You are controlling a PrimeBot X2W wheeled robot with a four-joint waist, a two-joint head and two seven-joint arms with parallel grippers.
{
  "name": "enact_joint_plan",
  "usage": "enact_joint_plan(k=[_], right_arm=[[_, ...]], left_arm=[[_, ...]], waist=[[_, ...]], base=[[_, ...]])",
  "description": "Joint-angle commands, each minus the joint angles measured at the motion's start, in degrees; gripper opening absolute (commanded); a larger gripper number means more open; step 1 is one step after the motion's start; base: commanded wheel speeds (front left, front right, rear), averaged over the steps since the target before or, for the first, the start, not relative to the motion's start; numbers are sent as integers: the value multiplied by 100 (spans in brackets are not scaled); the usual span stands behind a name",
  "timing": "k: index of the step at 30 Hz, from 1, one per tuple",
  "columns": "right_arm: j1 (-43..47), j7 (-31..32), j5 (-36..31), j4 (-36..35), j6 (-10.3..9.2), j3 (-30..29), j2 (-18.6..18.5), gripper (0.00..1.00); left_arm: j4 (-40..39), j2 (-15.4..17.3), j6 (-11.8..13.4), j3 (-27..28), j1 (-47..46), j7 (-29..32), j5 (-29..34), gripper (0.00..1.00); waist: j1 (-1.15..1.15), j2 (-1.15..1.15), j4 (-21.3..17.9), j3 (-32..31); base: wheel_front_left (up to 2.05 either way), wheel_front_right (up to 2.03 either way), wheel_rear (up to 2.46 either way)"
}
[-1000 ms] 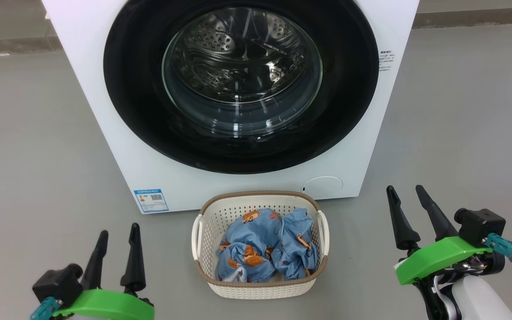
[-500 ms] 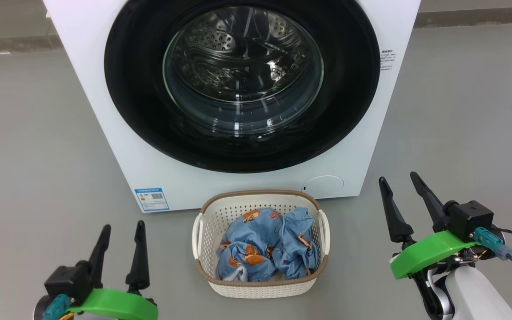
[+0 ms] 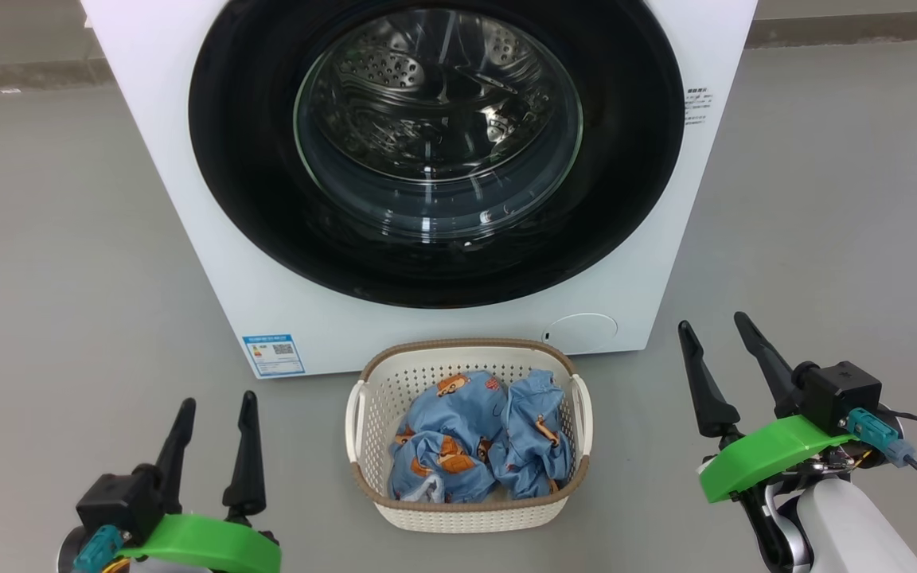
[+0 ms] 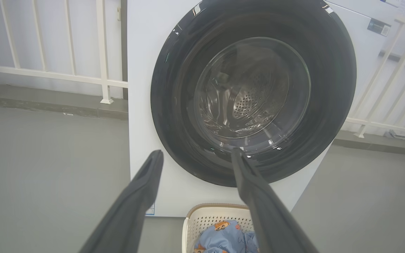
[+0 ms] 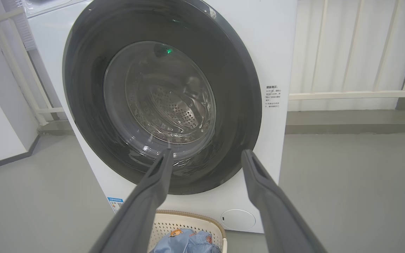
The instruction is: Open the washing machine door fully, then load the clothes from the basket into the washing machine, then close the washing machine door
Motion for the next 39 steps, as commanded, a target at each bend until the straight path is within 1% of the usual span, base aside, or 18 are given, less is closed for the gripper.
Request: enact_joint_plan(k=[1, 13, 27, 33, 39], right_arm=[[-231, -70, -36, -114, 26, 148, -30, 100], [-232, -70, -23, -110, 26, 168, -16, 100], [-242, -70, -36, -121, 26, 161, 5, 100], [-244, -70, -30, -114, 26, 174, 11, 100], [-253, -70, -20, -100, 26, 182, 11, 100]], left_arm=[[-170, 78, 36, 218, -249, -52, 47, 100], [-188, 94, 12, 232, -249, -52, 54, 100], [-151, 139, 136, 209, -262, -52, 163, 100], [-141, 143, 132, 198, -259, -52, 136, 100], [-149, 145, 138, 202, -261, -52, 110, 100]], waist=[[0, 0, -4, -1], [0, 0, -14, 10], [0, 0, -30, 5], [0, 0, -40, -2], [0, 0, -49, -2]], base=[[0, 0, 0], [0, 0, 0], [5, 5, -9], [52, 52, -103], [104, 104, -207]])
